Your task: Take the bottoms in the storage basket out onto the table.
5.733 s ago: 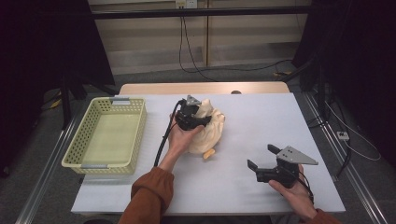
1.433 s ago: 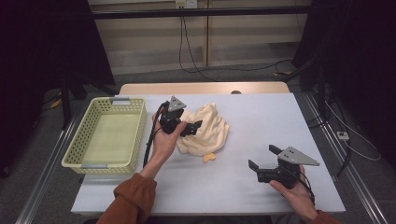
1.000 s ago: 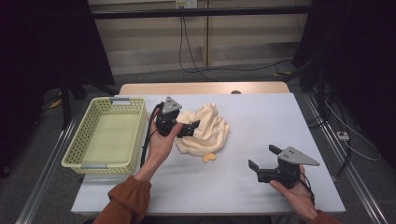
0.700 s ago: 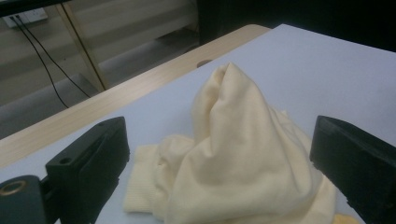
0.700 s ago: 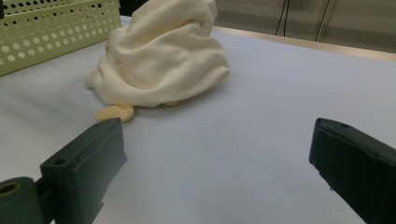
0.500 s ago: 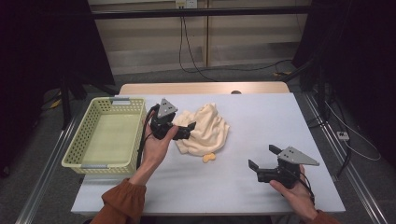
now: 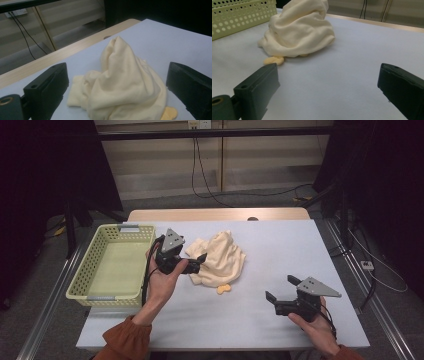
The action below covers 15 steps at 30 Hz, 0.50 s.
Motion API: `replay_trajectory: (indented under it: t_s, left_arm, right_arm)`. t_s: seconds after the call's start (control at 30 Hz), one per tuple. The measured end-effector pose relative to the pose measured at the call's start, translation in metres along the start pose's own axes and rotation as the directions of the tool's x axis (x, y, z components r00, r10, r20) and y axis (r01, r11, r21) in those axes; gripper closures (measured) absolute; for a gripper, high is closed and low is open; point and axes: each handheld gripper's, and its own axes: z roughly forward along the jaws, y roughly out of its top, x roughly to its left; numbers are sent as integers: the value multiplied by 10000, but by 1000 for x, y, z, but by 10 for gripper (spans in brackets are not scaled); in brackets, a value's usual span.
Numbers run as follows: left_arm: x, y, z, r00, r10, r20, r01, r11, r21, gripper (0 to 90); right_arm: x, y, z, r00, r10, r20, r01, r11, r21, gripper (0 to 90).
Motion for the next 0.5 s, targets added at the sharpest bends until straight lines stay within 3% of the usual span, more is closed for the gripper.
replay_trajectory:
  t_s: [0.07, 0.5]
  left_arm:
    - [2, -2, -2, 9999, -21, 111, 21, 10000, -49, 45]
    - [9, -6, -21, 9999, -60, -107, 56, 9993, -365, 49]
  right_arm:
    - [0, 0, 0, 10000, 8, -1, -8, 10000, -2, 35]
    - [0, 0, 0, 10000, -26, -14, 26, 10000, 2, 35]
